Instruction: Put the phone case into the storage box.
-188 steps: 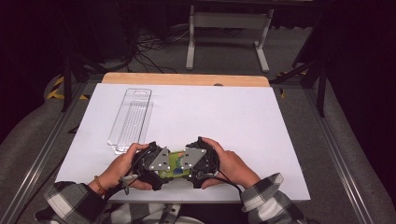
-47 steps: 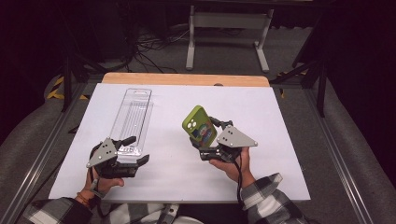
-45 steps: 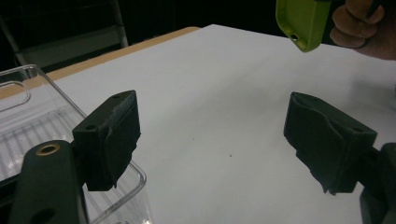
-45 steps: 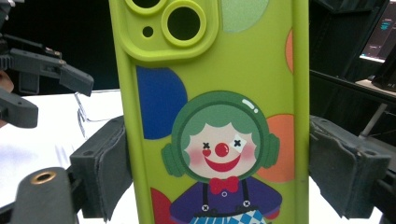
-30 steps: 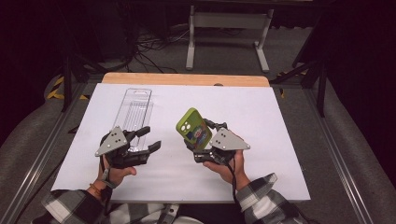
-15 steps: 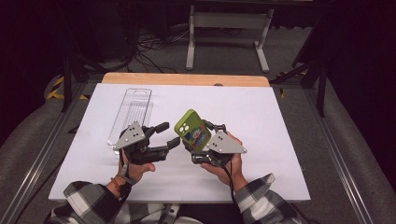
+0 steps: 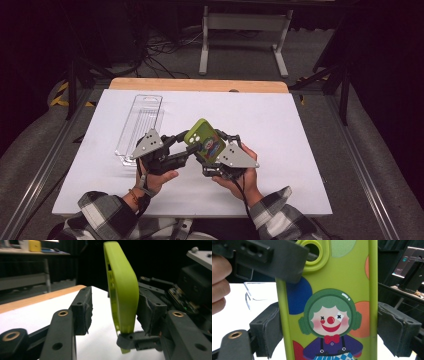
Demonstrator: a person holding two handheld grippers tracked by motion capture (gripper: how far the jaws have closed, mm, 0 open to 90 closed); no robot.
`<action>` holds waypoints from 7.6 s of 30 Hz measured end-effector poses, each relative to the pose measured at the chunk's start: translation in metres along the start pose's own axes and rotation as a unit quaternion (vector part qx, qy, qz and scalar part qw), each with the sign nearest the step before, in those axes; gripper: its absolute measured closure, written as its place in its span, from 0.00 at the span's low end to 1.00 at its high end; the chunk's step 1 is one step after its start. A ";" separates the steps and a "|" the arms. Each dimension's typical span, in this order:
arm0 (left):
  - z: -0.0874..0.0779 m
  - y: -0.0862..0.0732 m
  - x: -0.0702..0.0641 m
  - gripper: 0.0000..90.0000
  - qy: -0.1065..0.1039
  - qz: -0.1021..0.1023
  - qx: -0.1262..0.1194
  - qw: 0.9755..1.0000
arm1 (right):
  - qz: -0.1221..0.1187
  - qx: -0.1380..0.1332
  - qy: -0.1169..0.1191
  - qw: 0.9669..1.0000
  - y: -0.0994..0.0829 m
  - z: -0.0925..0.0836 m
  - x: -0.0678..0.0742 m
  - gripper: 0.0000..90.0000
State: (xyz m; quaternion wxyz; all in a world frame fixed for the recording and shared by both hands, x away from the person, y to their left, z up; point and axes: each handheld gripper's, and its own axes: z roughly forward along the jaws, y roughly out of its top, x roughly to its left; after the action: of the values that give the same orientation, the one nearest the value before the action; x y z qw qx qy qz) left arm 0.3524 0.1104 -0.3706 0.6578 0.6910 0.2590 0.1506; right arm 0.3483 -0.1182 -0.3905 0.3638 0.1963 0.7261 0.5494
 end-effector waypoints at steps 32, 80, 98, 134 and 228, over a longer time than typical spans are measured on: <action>-0.011 0.012 0.004 0.86 -0.031 0.034 -0.010 0.999 | -0.024 0.040 0.008 0.999 -0.008 0.014 0.026 0.16; -0.086 0.077 0.093 0.86 0.026 0.096 0.036 0.994 | 0.003 0.109 0.043 0.993 -0.037 -0.037 -0.021 0.15; -0.083 0.080 0.128 0.86 0.044 0.132 0.077 0.987 | 0.000 0.109 0.056 0.992 -0.039 -0.035 -0.020 0.15; -0.014 0.031 0.232 0.86 0.083 0.092 0.125 0.984 | -0.026 0.148 0.095 0.984 -0.047 -0.022 -0.008 0.16; 0.001 0.003 0.257 0.70 0.228 0.083 0.207 0.948 | -0.095 0.204 0.124 0.966 -0.051 -0.020 -0.001 0.25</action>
State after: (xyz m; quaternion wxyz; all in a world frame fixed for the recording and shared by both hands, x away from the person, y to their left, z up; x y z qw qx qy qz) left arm 0.5650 0.2523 -0.4016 0.4088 0.7782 0.3698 0.3011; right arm 0.3405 -0.1482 -0.4354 0.2735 0.1269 0.8778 0.3723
